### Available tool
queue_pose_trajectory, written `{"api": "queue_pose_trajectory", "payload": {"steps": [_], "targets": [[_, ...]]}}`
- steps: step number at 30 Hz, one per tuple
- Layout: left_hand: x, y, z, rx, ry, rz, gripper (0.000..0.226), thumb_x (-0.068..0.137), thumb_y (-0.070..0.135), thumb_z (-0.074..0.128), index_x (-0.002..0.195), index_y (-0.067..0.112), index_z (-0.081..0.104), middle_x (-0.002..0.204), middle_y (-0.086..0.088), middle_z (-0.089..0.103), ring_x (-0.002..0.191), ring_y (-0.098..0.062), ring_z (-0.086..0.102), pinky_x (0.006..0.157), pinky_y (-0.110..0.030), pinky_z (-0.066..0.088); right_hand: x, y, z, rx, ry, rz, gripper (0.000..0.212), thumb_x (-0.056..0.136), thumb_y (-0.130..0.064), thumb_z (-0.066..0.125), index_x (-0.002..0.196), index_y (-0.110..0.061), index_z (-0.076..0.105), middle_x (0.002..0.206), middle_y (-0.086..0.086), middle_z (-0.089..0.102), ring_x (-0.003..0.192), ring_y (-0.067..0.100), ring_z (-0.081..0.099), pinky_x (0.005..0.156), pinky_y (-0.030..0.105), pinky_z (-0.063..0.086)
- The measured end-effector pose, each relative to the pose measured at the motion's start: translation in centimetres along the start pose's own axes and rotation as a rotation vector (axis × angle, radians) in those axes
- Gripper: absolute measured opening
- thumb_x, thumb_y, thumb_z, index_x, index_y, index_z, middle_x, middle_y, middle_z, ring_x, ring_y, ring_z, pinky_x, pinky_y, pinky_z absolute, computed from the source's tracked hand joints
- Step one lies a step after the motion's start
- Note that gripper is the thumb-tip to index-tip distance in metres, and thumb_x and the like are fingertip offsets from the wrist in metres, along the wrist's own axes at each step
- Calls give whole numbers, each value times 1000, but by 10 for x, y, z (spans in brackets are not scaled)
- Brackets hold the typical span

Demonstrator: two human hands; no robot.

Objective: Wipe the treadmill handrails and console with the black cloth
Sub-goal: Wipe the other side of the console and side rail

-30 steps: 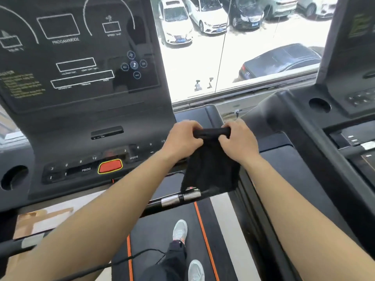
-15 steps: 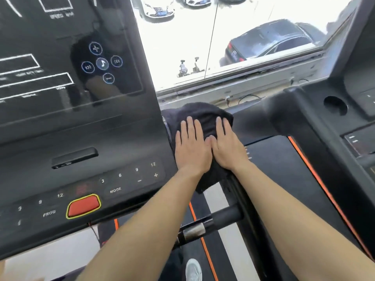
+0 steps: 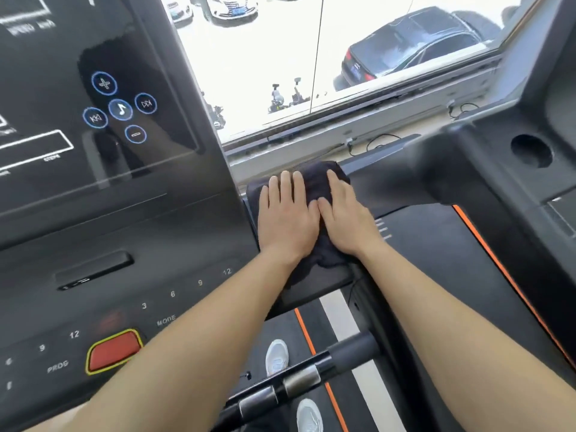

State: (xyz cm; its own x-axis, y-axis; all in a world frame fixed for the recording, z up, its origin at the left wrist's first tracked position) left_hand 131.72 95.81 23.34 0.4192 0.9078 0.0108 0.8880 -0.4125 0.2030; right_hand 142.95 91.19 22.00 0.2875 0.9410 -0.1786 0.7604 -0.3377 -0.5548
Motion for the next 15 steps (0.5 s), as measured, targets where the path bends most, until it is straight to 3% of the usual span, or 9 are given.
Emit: {"api": "queue_pose_trajectory", "payload": {"steps": [2,4,5,7,9,11,13,15], "targets": [[-25,7,12,-15,-77,28,66,103,45,22,159,11,11,167,-13,4,154,-31,2,125,-43,5,-29,4,-1,-104,39,-22,62,104,-42,32,159,-20,13,158,10,28,121,41,54,94,51,46],[-26,9,17,-11,-110,41,67,104,46,18,160,12,5,167,-11,-4,154,-29,-6,125,-42,1,-30,6,-1,-123,49,5,62,104,-43,31,158,-19,13,154,13,33,117,43,55,91,52,47],[-18,9,14,-13,-103,46,66,104,45,18,160,12,7,168,-12,1,154,-29,-1,125,-42,3,-23,6,-2,-107,48,32,61,105,-43,30,158,-19,13,151,15,36,116,44,56,90,52,46],[10,7,7,-9,-51,55,60,104,44,21,154,12,28,160,-12,31,147,-29,27,120,-41,20,-1,4,-7,-37,44,96,57,105,-43,28,156,-20,17,145,18,44,115,46,55,91,51,43],[42,7,0,28,-37,47,48,104,43,22,130,16,52,132,-10,60,120,-30,55,99,-42,39,30,2,-8,96,19,143,50,106,-40,25,150,-17,29,140,21,51,119,44,53,94,48,40],[72,6,6,6,-167,13,47,105,40,20,116,19,60,120,-9,67,108,-34,62,85,-43,43,62,4,0,227,-64,190,41,107,-34,24,132,-12,48,136,20,56,122,39,51,97,44,37],[95,7,21,-18,-340,19,46,105,33,20,116,18,62,125,-12,64,112,-37,59,89,-46,46,83,10,6,419,-109,262,37,107,-27,28,114,-8,59,130,18,59,119,31,53,98,37,39],[108,14,33,3,-434,111,41,104,25,21,118,14,58,129,-15,61,116,-38,57,92,-49,46,84,22,11,683,-121,382,35,106,-29,38,107,-10,67,115,10,67,107,18,60,88,23,45]]}}
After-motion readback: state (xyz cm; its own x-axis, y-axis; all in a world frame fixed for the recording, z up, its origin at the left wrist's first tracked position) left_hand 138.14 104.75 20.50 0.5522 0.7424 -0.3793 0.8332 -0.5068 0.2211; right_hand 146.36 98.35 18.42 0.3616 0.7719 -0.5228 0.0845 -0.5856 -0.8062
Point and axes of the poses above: each hand's wrist, its own x-axis towards the middle knuckle, its own z-axis out of the palm, y = z × x, the point moved 10 cm from there along x, towards the middle knuckle
